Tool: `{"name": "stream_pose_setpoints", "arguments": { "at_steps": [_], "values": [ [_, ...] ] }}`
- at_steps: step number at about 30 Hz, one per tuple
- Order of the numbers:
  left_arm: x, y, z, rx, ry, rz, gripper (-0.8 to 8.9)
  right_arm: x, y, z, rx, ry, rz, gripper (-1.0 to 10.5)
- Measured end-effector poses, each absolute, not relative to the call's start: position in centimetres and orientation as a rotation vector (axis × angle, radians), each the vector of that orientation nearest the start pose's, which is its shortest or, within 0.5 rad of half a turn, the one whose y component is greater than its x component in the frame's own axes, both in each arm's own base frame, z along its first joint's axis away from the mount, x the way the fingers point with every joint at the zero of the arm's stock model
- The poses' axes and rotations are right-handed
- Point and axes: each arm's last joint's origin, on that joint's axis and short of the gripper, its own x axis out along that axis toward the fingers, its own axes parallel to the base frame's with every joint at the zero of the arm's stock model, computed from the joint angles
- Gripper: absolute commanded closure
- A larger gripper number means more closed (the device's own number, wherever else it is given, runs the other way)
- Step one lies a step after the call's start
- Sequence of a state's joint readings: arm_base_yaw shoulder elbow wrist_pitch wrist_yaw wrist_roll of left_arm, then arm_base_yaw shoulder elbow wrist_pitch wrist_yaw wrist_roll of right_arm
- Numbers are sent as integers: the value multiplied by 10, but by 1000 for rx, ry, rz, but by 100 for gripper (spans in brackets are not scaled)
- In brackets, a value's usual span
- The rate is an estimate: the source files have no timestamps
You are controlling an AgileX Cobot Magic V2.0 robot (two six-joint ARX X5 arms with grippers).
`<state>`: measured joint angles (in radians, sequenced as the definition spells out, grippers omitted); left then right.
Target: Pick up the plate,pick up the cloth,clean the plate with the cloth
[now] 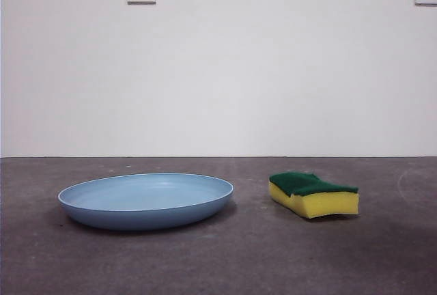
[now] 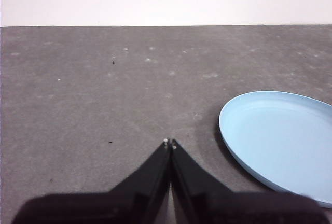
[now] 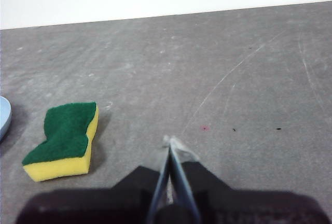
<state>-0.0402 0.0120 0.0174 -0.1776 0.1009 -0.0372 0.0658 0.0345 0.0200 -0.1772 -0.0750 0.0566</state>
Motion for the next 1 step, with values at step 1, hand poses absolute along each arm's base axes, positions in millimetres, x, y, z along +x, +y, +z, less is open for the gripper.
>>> {"name": "stream_pose_setpoints", "arguments": {
  "at_steps": [1],
  "values": [
    [96,-7,151,-42,175,-138,817,96,9,151,57,196,135,947]
  ]
}}
